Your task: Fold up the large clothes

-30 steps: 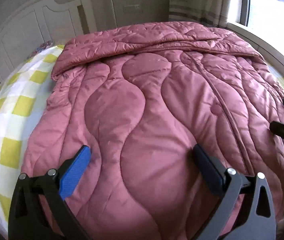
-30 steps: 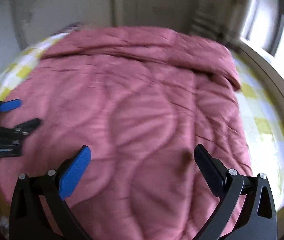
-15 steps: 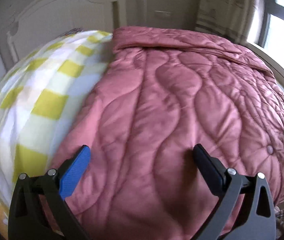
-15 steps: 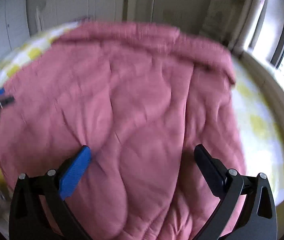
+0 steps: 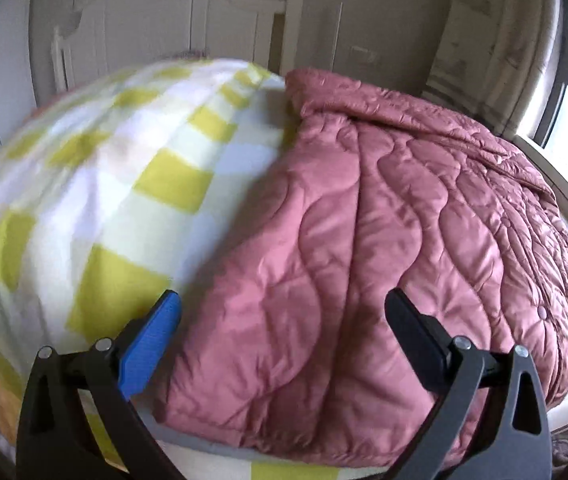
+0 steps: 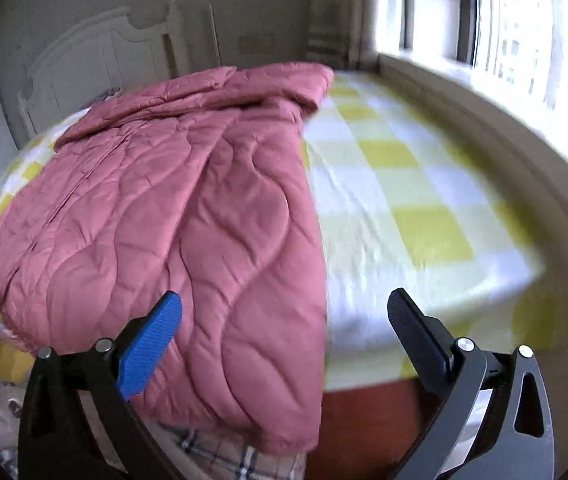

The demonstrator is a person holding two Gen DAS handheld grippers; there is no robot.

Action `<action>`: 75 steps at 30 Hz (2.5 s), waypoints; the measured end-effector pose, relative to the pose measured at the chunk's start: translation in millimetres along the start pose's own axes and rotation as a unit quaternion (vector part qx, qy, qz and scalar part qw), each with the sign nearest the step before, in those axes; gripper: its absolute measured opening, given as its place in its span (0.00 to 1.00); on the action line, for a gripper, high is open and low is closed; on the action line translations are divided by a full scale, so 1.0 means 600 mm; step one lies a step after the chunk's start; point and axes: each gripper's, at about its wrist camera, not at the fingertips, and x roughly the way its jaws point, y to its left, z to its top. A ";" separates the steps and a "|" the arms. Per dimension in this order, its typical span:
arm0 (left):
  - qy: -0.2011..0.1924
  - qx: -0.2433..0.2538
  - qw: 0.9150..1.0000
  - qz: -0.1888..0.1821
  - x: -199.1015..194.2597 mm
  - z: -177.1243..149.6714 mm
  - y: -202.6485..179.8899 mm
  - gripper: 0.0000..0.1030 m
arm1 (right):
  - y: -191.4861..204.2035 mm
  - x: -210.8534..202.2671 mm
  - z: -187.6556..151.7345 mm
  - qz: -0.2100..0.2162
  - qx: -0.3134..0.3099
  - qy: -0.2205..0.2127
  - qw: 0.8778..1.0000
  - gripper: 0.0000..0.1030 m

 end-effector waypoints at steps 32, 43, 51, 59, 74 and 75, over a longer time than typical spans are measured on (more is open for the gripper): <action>-0.137 -0.049 0.880 -0.452 -0.293 -0.001 0.036 0.20 | -0.031 -0.275 0.087 0.329 0.049 -0.176 0.926 0.17; -0.107 -0.270 0.924 -0.250 -0.041 0.345 0.096 0.79 | 0.006 0.034 0.477 0.214 0.165 -0.001 0.963 0.41; -0.088 -0.205 0.963 -0.148 0.010 0.373 0.121 0.87 | -0.097 0.040 0.462 0.221 0.207 -0.094 0.948 0.96; 0.042 -0.120 0.982 -0.138 0.151 0.299 0.050 0.89 | -0.032 0.173 0.398 0.149 0.089 0.049 0.984 0.94; -0.084 -0.128 0.985 -0.086 0.105 0.301 0.054 0.17 | 0.071 0.183 0.386 0.040 0.021 -0.009 0.999 0.13; -0.037 -0.130 0.989 -0.053 0.153 0.288 0.057 0.22 | 0.072 0.227 0.372 0.020 0.020 0.024 0.999 0.14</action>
